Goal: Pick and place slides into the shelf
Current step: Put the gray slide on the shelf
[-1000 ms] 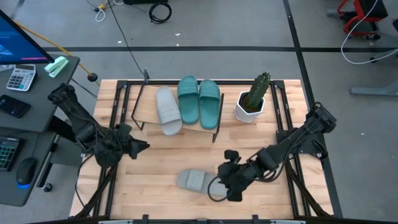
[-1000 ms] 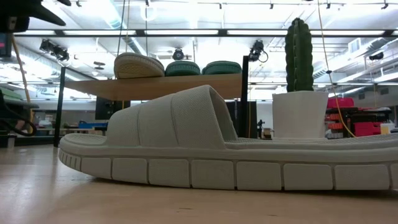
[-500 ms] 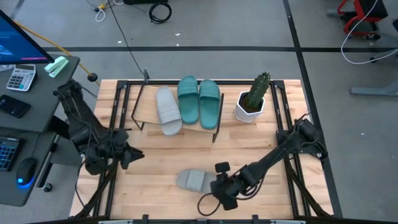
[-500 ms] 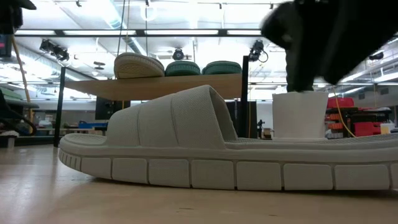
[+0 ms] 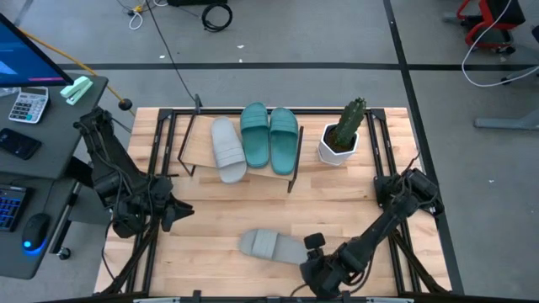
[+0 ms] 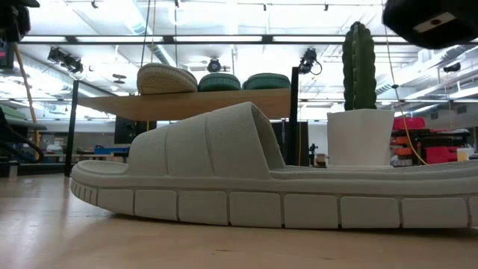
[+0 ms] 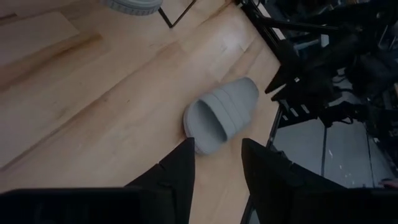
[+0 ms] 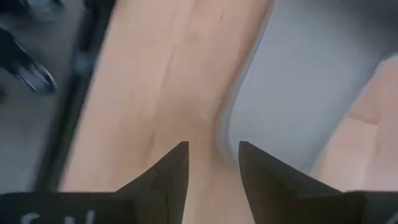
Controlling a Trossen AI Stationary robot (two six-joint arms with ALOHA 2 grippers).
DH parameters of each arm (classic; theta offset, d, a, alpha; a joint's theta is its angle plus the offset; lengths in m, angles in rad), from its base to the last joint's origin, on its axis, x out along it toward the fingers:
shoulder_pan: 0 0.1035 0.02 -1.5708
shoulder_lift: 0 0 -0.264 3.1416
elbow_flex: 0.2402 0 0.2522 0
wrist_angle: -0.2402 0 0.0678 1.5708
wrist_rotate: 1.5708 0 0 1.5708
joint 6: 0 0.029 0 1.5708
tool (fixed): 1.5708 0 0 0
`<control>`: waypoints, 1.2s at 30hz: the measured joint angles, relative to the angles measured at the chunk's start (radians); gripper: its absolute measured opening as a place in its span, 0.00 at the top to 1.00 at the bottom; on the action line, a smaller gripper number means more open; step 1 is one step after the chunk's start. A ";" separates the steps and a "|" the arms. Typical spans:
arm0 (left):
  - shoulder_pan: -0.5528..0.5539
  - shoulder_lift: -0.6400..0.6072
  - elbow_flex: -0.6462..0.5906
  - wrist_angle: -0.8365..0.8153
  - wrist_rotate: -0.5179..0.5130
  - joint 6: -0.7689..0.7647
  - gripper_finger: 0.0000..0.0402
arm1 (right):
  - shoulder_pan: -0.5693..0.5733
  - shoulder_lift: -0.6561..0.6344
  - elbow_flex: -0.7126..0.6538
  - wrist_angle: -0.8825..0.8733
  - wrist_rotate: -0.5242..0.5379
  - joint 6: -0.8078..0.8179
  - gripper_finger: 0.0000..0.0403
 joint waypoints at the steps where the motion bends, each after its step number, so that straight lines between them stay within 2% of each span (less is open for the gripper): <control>1: 0.000 0.000 0.000 0.000 0.000 0.000 0.66 | 0.009 0.011 0.011 -0.035 0.015 -0.024 0.64; 5: 0.000 0.000 0.000 0.000 -0.002 -0.003 0.65 | 0.026 0.040 0.029 -0.112 0.032 -0.104 0.64; 13: 0.000 0.000 0.000 0.001 -0.002 -0.026 0.67 | 0.008 0.061 0.030 -0.105 0.092 -0.261 0.64; 18: 0.001 0.000 0.000 0.001 -0.002 -0.046 0.67 | -0.019 0.090 0.030 -0.050 0.062 -0.317 0.62; 25: 0.001 0.000 0.000 0.002 -0.001 -0.072 0.68 | -0.036 0.122 0.030 0.083 -0.009 -0.357 0.53; 31: 0.001 0.000 0.000 0.003 0.001 -0.080 0.68 | -0.039 0.160 0.034 0.073 0.005 -0.344 0.49; 36: 0.001 0.000 0.000 0.002 0.006 -0.090 0.69 | -0.036 0.181 0.034 0.051 0.074 -0.330 0.52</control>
